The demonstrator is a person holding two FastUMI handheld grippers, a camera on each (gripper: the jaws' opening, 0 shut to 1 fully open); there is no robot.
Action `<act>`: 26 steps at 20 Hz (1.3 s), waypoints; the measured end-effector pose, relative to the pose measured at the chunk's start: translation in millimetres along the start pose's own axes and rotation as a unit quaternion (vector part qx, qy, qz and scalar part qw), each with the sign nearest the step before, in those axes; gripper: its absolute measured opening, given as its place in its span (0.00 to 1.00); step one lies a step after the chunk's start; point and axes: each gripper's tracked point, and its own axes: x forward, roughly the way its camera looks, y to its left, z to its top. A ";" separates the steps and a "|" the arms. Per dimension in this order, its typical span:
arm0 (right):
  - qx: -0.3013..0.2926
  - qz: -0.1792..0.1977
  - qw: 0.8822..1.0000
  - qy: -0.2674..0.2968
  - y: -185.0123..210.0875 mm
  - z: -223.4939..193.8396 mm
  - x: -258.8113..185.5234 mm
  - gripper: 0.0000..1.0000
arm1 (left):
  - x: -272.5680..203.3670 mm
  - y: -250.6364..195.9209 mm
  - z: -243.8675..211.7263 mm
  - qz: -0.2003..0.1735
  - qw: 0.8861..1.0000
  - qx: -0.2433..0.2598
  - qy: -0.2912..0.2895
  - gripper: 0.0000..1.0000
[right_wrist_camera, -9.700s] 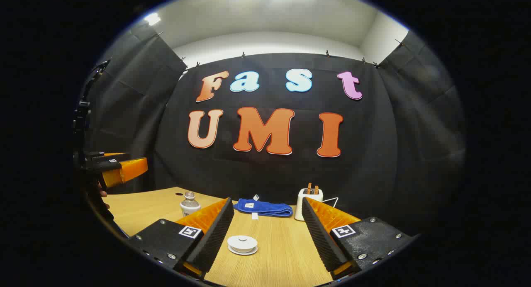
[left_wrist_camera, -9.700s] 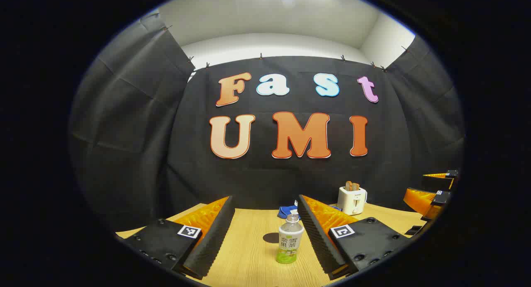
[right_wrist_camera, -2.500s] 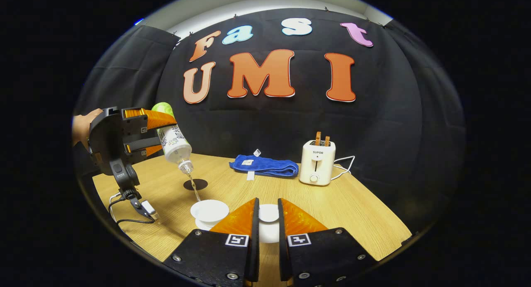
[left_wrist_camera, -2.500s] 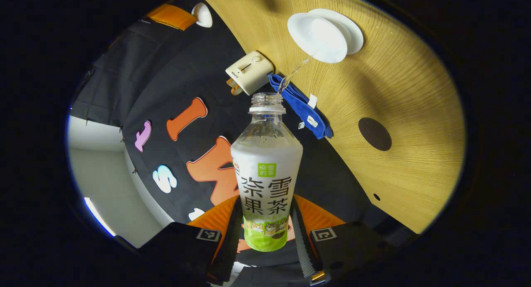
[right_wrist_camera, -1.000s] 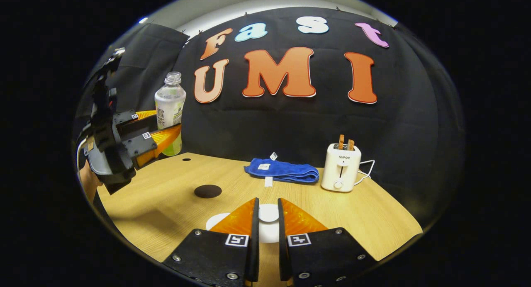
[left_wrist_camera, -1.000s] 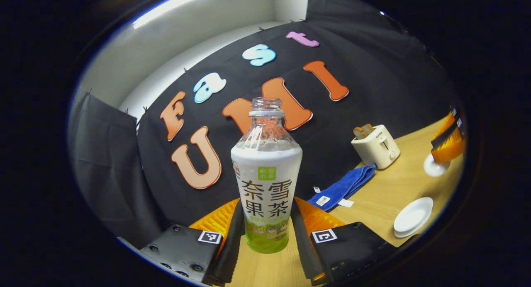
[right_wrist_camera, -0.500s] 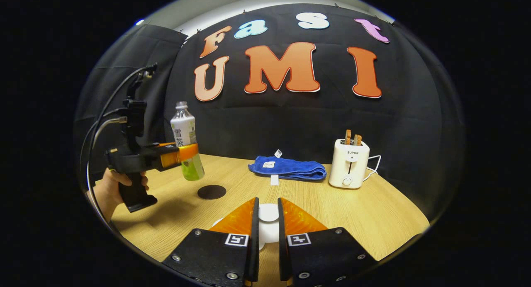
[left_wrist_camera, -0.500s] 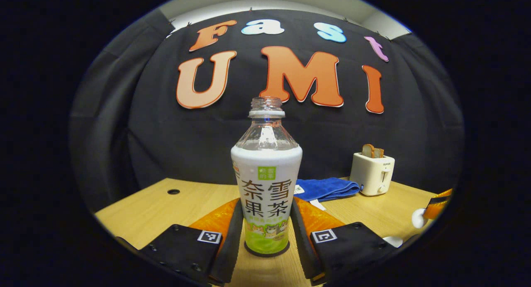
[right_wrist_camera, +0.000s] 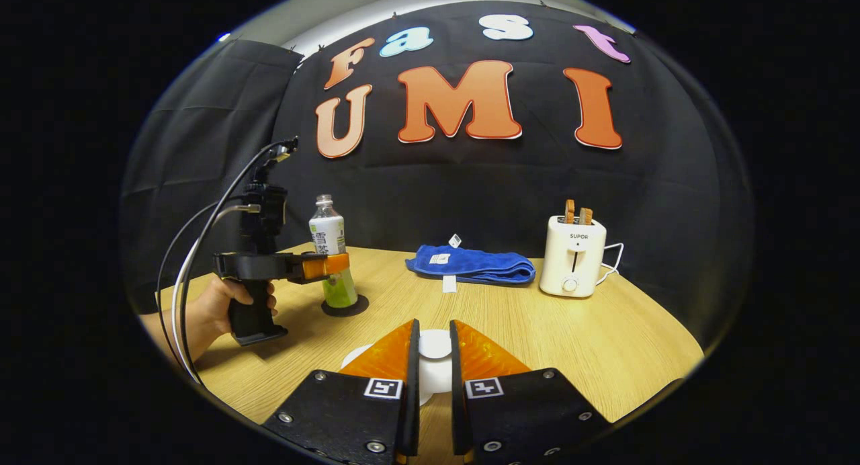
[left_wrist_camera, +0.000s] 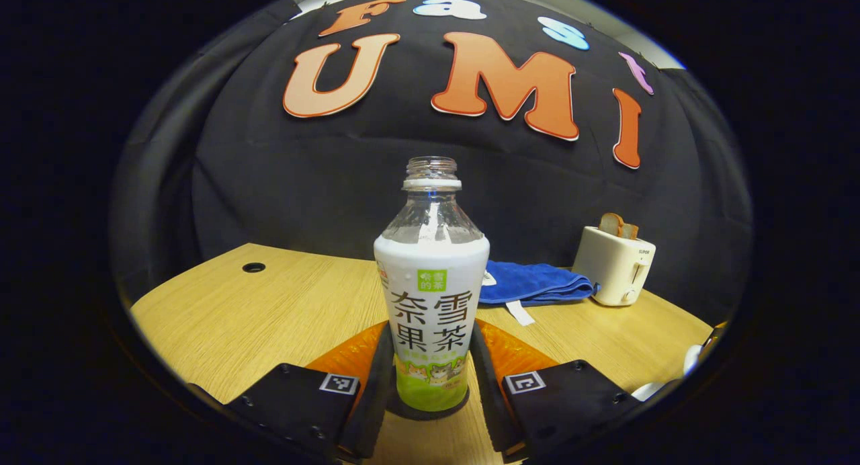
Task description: Open the teacup lid with one hand, grasp the water bottle and pour water into the teacup with the other hand; after pouring, place the water bottle on the coaster and then close the teacup lid.
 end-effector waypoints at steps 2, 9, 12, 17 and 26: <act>0.001 0.003 1.000 0.003 1.7 -1.7 3.6 0.20 | 6.0 -1.0 -2.9 -0.003 1.000 0.013 0.005 0.63; -0.002 0.019 1.000 0.004 20.4 -3.3 16.0 0.20 | -10.4 3.7 -7.5 0.005 1.000 0.006 0.024 1.00; -0.022 0.019 1.000 0.011 28.0 -10.7 20.5 0.20 | -27.4 0.0 -0.2 -0.006 1.000 0.001 0.025 0.99; -0.022 0.029 0.999 0.028 43.8 -28.9 23.8 0.20 | -55.7 -0.3 9.8 -0.006 0.999 0.042 0.005 0.99; -0.036 0.011 0.999 0.021 43.9 -18.7 23.4 0.50 | -98.5 -12.2 39.7 0.000 0.993 0.103 -0.057 0.99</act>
